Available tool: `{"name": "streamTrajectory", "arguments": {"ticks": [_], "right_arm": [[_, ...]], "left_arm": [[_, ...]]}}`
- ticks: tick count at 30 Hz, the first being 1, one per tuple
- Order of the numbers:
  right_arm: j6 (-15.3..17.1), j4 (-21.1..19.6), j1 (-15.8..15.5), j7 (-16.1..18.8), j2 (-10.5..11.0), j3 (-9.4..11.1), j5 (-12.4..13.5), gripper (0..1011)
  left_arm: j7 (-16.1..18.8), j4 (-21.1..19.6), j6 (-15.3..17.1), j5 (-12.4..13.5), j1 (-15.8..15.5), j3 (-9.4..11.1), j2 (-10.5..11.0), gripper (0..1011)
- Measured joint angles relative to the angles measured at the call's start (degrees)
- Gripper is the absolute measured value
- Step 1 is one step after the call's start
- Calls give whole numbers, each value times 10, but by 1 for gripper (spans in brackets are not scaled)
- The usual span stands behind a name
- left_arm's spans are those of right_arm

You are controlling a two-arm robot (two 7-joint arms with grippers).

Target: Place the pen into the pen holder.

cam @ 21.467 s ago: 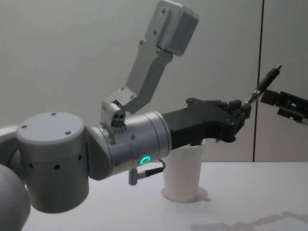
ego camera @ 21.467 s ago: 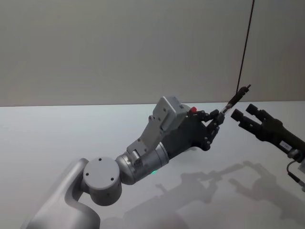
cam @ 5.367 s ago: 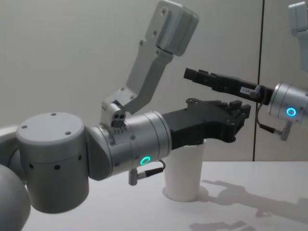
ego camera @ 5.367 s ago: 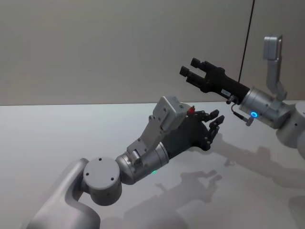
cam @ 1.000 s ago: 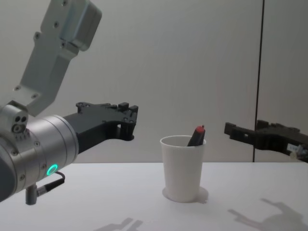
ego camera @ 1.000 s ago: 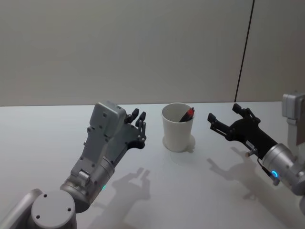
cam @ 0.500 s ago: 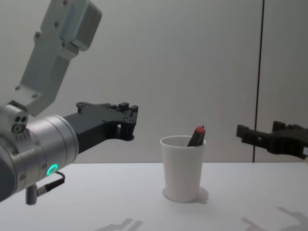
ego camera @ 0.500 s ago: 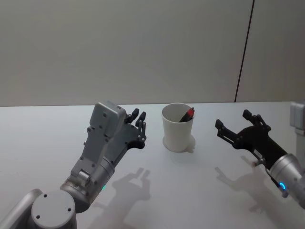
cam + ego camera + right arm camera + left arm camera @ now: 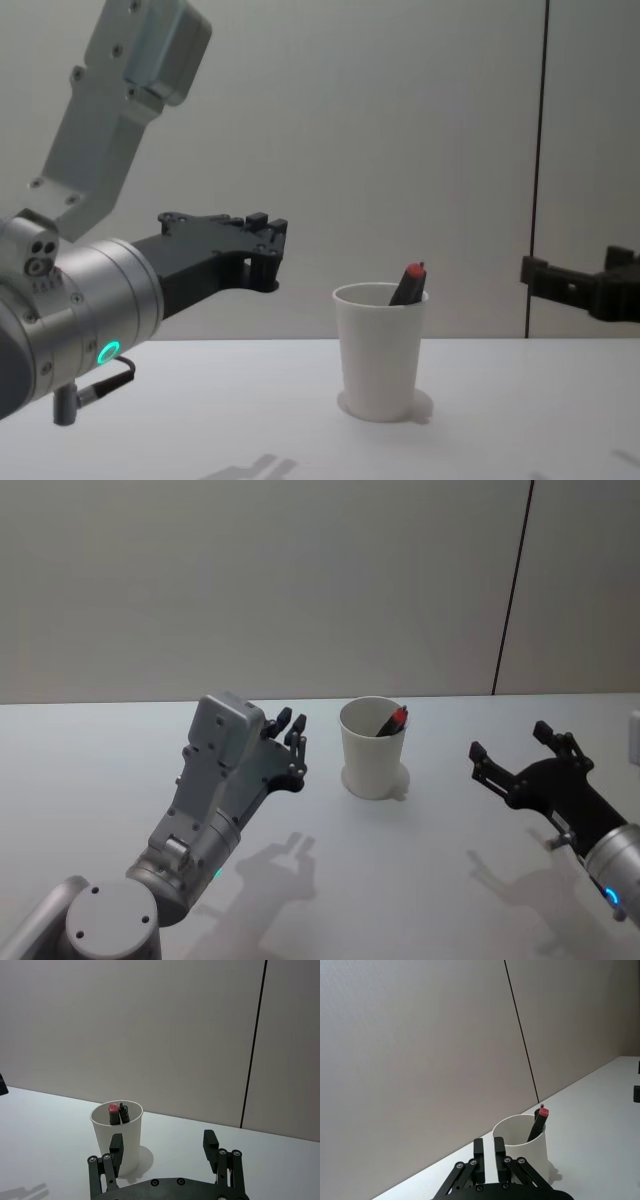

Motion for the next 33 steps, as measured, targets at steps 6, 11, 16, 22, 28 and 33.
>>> {"name": "streamTrajectory", "arguments": {"ticks": [6,11,16,22,28,33], "right_arm": [[12,-43,-29,-27,8,3,-8,1001],[19,-69,-47,-43,12,5,-13,1001],[22,-77,-53,-48,14,6,-15,1001],[22,-77,-53,-49,14,6,-15,1001],[22,-77,-53,-49,13,5,-15,1001],[22,-77,-53,-49,13,5,-15,1001]], "left_arm": [[0,0,0,0,0,0,0,132],[0,0,0,0,0,0,0,131],[0,0,0,0,0,0,0,132],[0,0,0,0,0,0,0,131],[0,0,0,0,0,0,0,132],[0,0,0,0,0,0,0,131]]}}
